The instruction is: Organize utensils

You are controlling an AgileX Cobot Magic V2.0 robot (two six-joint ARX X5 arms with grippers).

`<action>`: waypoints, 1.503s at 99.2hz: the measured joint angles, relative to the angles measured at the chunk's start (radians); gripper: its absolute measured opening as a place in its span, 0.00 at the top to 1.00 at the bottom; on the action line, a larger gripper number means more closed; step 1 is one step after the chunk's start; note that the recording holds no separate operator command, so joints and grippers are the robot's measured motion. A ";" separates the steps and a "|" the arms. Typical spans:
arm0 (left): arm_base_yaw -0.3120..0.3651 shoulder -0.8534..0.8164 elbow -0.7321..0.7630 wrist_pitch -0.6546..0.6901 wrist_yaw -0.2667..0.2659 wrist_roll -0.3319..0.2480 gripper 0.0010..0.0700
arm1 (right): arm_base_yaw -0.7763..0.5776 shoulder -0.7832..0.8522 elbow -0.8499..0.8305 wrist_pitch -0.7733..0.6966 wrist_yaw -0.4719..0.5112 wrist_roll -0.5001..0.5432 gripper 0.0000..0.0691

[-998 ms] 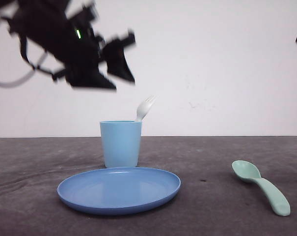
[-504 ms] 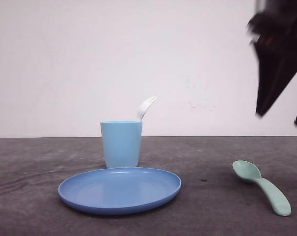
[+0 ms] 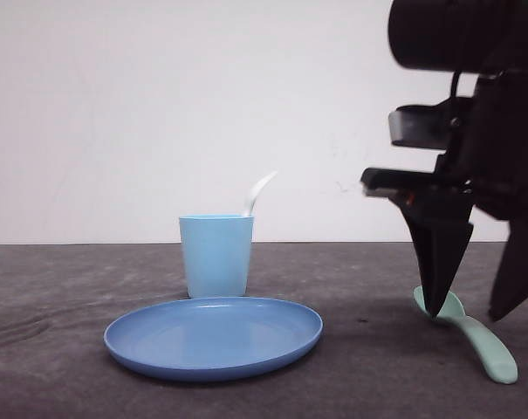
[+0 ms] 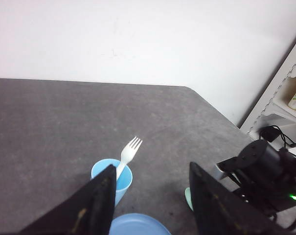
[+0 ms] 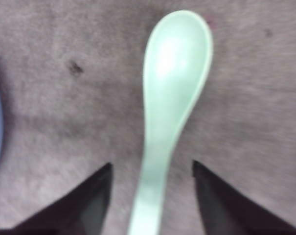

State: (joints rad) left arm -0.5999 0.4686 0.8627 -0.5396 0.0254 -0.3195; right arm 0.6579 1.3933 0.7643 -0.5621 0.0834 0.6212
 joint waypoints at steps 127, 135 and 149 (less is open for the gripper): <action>0.000 -0.031 0.000 -0.108 0.024 -0.011 0.61 | 0.143 -0.026 0.342 0.270 0.153 -0.145 0.91; 0.000 -0.031 0.000 -0.108 0.025 -0.011 0.61 | 0.172 0.013 0.342 0.387 0.153 -0.171 0.91; 0.000 -0.031 0.000 -0.108 0.025 -0.011 0.61 | 0.201 0.113 0.342 0.528 0.153 -0.229 0.91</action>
State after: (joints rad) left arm -0.6003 0.4374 0.8627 -0.6479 0.0502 -0.3302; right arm 0.8593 1.5063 1.1061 -0.0338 0.2359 0.3923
